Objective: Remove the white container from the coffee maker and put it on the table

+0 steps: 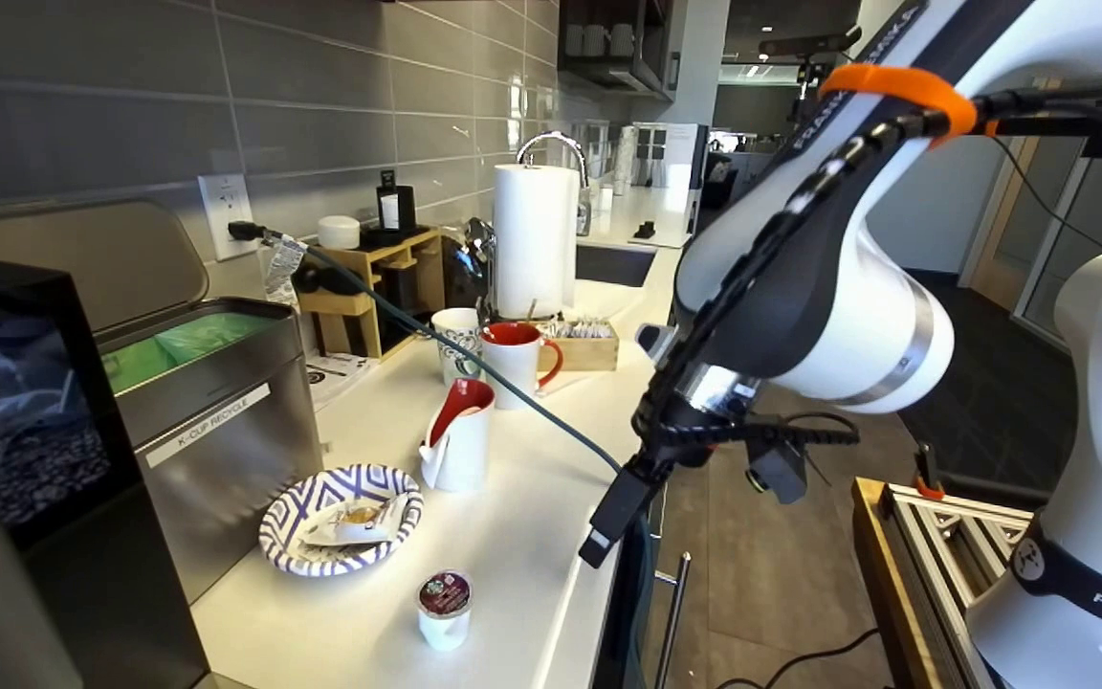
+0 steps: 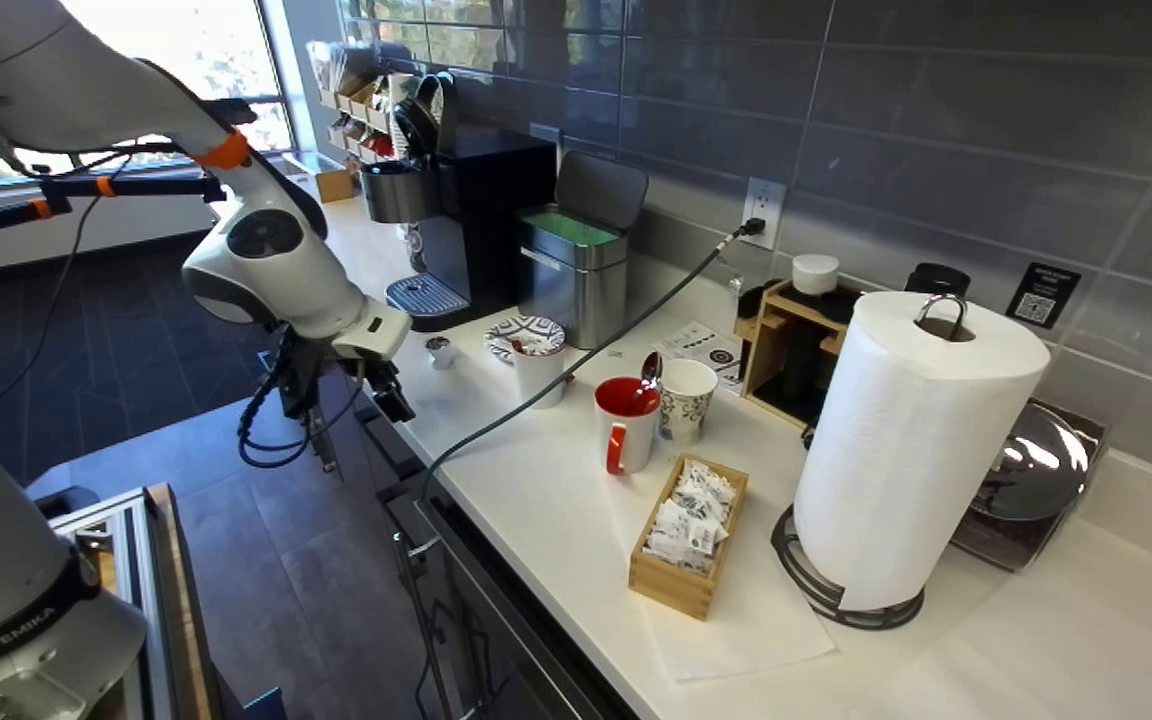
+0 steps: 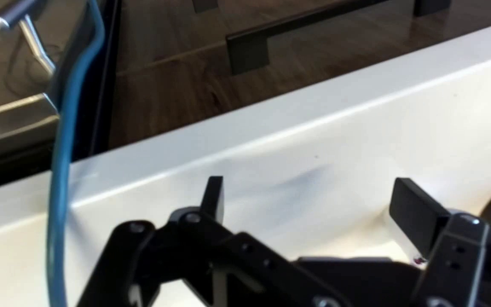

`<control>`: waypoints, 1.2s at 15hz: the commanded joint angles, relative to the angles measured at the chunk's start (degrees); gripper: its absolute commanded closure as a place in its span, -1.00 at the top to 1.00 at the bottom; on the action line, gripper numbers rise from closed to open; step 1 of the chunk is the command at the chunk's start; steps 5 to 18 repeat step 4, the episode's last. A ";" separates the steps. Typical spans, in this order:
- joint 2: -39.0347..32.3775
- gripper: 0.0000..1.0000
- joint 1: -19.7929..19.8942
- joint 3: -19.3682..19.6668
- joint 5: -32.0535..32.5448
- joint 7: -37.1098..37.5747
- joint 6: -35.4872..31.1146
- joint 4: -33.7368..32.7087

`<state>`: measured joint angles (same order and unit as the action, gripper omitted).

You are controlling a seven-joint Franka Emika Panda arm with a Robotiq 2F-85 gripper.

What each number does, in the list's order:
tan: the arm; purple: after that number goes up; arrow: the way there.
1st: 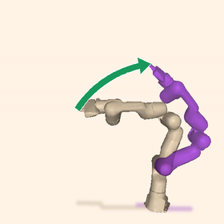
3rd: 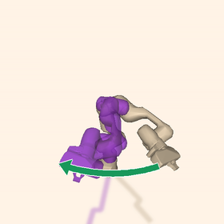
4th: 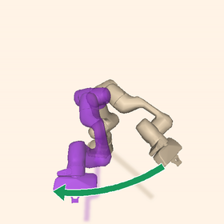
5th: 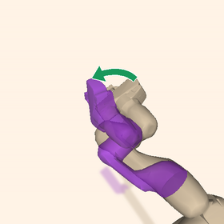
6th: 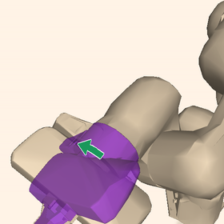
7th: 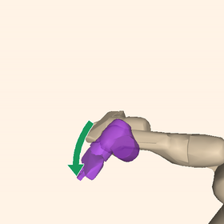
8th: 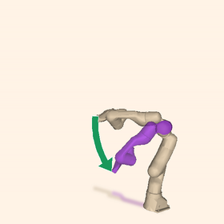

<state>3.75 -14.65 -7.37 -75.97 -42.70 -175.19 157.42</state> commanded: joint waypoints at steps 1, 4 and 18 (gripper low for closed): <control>4.70 1.00 5.31 2.25 14.10 0.56 13.66 -0.14; 4.89 1.00 5.24 2.80 14.66 -0.07 14.58 -0.08; 4.89 1.00 5.24 2.80 14.66 -0.07 14.58 -0.08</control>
